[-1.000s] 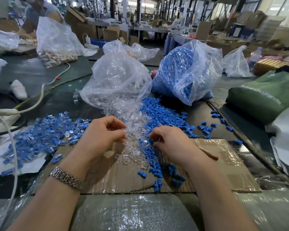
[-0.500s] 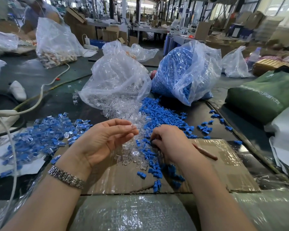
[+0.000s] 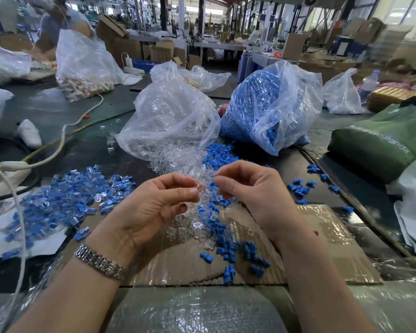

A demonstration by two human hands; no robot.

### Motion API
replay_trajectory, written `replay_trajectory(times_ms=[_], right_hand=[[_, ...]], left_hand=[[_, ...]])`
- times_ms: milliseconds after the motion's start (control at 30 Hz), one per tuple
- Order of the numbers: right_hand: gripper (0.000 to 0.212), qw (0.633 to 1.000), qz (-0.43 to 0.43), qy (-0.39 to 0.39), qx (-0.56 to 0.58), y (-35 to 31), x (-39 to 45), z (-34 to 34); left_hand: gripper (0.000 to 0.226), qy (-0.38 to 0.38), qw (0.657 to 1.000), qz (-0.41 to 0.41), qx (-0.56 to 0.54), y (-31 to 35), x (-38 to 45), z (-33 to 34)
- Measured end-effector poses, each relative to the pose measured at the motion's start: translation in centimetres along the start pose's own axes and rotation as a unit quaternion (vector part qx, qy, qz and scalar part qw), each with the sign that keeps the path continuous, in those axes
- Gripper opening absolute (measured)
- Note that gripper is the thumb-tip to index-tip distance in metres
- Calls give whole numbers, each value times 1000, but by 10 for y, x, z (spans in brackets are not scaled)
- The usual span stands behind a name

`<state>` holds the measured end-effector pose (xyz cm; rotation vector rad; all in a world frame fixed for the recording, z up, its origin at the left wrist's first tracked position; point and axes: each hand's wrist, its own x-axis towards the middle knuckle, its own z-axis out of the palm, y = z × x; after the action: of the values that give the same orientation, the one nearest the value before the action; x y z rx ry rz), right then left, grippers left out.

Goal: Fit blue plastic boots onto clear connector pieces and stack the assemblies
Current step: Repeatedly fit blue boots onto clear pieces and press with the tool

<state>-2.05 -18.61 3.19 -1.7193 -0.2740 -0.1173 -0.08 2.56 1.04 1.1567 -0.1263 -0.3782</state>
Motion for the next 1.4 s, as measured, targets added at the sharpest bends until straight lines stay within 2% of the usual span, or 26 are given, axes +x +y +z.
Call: replay_trajectory(times_ms=[100,267,433,667,800,1133,1233,1300,1333,1400], right_hand=[[4,1000,-9,-4,28,-2,-3,8],[8,993,-48,-4,-111,1,-5,7],[10,974,-87,-23,-208,2,-7,6],[11,964,-109,-41,-238,4,-6,7],[10,957,-118,-47,-259,6,-6,8],[10,950,-133,-49,-279,4,-7,10],[12,961,-101,-50,-251,2,-7,7],[18,966,-59,-15,-249,1,-5,-2],[27,956,-29,17,-292,2,-4,-8],[52,894,92,53,-435,7,-1,-25]], left_hand=[[23,-11,1000,20,1,-2,2,1],[20,-8,999,42,-21,-4,2,-1],[17,-2,999,47,13,-5,0,4],[26,-15,998,31,45,-3,-3,8],[25,-1,995,36,94,-2,-4,9],[24,4,992,53,110,-4,-4,6],[24,-8,994,46,99,-3,-3,5],[24,-8,995,40,86,-2,-2,5],[24,-5,996,39,78,-2,-2,5],[23,4,998,38,57,-2,-3,5]])
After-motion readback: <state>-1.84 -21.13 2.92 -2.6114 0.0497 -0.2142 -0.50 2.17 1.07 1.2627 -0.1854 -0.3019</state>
